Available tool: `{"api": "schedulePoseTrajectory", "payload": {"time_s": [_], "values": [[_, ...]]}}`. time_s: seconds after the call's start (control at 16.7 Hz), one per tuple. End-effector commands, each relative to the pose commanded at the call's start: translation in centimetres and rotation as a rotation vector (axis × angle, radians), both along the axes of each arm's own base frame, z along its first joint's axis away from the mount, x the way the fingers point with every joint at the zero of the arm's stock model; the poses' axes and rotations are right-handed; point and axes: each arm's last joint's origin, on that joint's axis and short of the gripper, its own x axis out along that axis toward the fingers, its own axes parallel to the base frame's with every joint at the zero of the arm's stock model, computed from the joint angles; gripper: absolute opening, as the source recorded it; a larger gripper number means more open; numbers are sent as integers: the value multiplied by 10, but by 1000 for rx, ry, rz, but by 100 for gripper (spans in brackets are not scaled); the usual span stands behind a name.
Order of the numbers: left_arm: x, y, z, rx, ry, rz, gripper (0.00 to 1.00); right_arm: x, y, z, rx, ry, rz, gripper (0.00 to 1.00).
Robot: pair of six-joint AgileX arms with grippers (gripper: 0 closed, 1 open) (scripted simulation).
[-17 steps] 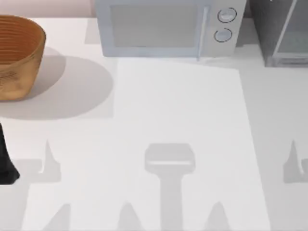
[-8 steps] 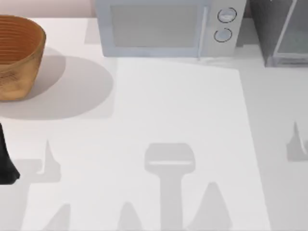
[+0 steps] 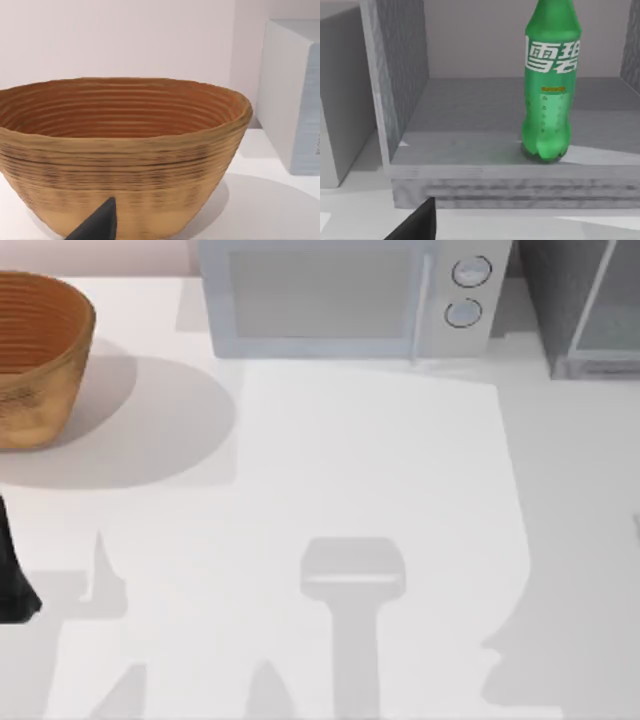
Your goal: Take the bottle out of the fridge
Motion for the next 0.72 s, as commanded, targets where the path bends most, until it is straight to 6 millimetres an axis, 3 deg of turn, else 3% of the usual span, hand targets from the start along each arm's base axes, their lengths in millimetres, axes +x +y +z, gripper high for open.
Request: {"api": "schedulePoseTrajectory", "payload": {"time_s": [0.36, 0.72], "values": [[0, 0, 0, 0, 0, 0, 100, 10, -28, -28, -4, -19, -2, 100], [0, 0, 0, 0, 0, 0, 100, 12, -34, -34, -9, -27, -2, 100]]}}
